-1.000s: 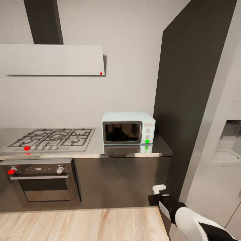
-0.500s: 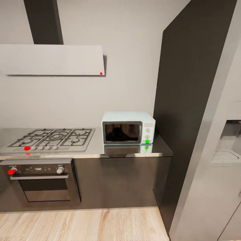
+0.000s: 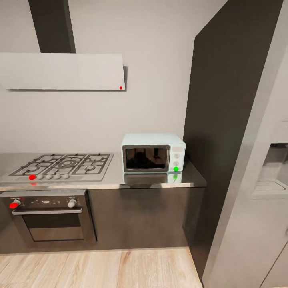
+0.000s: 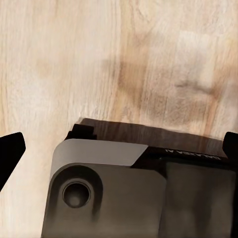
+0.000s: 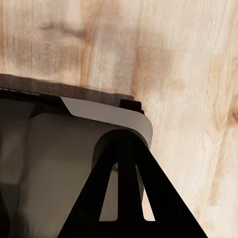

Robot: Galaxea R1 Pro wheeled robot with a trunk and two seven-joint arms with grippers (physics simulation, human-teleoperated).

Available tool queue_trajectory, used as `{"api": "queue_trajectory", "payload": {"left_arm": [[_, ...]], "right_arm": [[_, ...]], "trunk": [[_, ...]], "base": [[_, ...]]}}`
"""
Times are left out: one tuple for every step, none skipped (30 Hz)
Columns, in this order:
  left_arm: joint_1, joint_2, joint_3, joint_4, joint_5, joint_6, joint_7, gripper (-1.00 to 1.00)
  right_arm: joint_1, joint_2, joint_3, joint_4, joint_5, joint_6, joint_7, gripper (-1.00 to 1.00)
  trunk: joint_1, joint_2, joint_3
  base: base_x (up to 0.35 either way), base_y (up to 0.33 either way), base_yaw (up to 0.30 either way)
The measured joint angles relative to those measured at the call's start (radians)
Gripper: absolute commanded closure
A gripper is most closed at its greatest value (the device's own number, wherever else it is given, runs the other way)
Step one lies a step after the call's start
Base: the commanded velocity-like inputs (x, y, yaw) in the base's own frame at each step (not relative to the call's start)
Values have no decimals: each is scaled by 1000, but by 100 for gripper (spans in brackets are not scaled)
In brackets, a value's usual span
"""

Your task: In the kitchen, take the popcorn bag from the countertop, put it into the microwave, and heat it until the popcorn is cooked so the cooked popcorn ends up inside the bag.

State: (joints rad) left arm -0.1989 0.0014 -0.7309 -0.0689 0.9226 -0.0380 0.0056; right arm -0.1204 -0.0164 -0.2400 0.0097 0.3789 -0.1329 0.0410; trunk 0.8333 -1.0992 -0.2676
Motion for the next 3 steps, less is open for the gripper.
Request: {"api": "queue_trajectory", "payload": {"left_arm": [[0,0,0,0,0,0,0,-100],[0,0,0,0,0,1,0,-100],[0,0,0,0,0,1,0,-100]], "right_arm": [[0,0,0,0,0,0,0,100],[0,0,0,0,0,0,0,100],[0,0,0,0,0,0,0,100]], "trunk": [[0,0,0],[0,0,0],[0,0,0]], "base": [[0,0,0],[0,0,0],[0,0,0]]}}
